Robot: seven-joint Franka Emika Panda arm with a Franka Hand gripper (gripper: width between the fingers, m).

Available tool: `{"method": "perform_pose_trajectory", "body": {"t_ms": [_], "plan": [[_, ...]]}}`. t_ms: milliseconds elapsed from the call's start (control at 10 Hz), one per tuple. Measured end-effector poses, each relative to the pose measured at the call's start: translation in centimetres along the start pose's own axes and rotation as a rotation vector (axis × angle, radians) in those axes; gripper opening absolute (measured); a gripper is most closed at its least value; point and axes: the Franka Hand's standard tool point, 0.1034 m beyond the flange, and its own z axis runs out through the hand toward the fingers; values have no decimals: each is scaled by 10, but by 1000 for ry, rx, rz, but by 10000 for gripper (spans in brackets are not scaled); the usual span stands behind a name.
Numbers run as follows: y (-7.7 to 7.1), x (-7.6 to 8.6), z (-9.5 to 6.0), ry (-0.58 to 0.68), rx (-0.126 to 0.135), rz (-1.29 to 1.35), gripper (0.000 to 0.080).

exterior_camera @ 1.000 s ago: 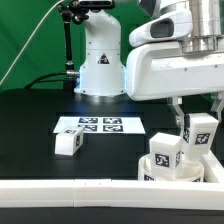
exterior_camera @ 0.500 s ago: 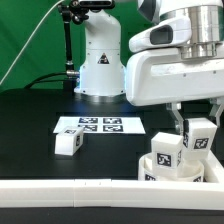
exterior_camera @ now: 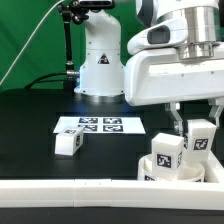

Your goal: Assemble stool

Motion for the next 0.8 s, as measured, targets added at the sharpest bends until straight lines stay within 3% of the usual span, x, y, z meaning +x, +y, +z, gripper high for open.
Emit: {"method": "perform_pose_trajectory", "body": {"t_ms": [100,200,300,400,500,800], "plan": [[0,0,0,0,0,0,338],[0,0,0,0,0,0,435],[0,0,0,-1,0,0,435],[-1,1,-1,0,1,1,590],[-2,1,-2,1,2,-1,639],[0,5,-17,-14,3,1,646]]}}
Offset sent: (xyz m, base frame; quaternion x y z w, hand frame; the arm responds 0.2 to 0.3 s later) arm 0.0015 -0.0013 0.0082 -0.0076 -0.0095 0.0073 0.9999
